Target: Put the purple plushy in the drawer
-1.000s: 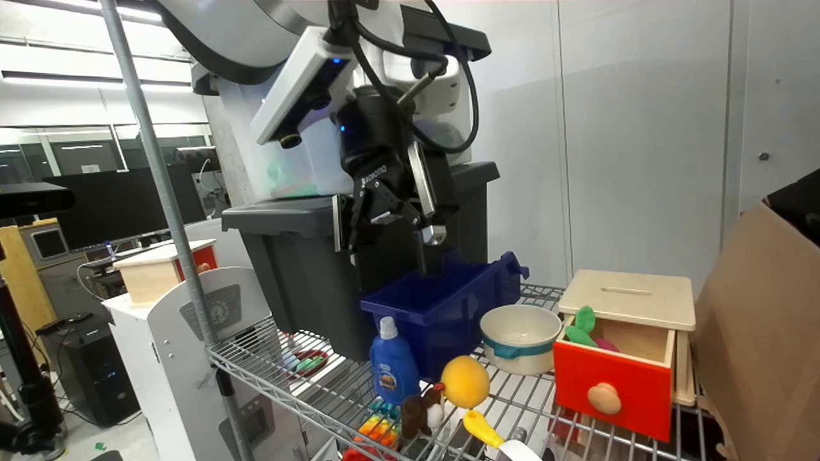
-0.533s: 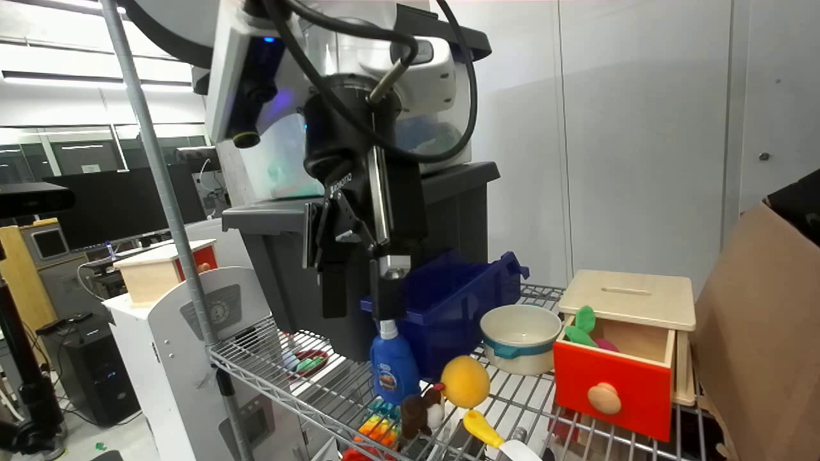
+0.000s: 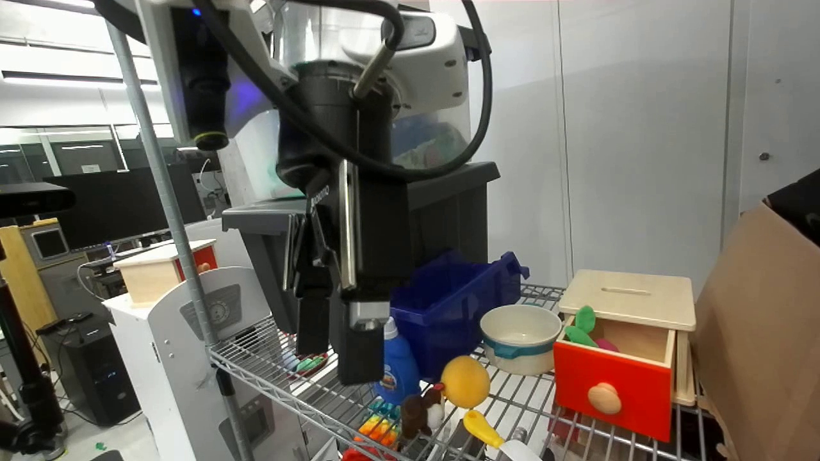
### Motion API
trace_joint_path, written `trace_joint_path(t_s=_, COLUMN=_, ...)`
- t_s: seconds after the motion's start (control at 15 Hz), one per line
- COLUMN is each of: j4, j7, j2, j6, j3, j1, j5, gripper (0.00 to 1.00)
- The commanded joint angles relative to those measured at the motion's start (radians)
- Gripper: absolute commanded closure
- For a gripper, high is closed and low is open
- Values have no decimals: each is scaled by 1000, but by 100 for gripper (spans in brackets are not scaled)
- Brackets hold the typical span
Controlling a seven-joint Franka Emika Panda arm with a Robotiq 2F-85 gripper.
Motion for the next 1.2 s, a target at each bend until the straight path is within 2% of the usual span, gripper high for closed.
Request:
trace_joint_path(t_s=0.0, j4=-73, j7=1, j2=-65, j6=35, j3=-19, j1=-26, j5=14, gripper=0)
trace_joint_path(t_s=0.2, j4=-54, j7=-4, j2=-61, j6=19, j3=-20, j1=-32, j5=4, gripper=0)
trace_joint_path(t_s=0.8, j4=98, j7=-29, j2=3, j6=-33, j3=23, j1=5, j5=-4, gripper=0)
trace_joint_path(t_s=1.0, j4=121, j7=-56, j2=9, j6=-15, j3=27, j1=11, j5=-2, gripper=0)
trace_joint_path(t_s=1.13, j4=97, j7=-36, j2=-2, j6=-3, j3=25, j1=9, j5=0, gripper=0)
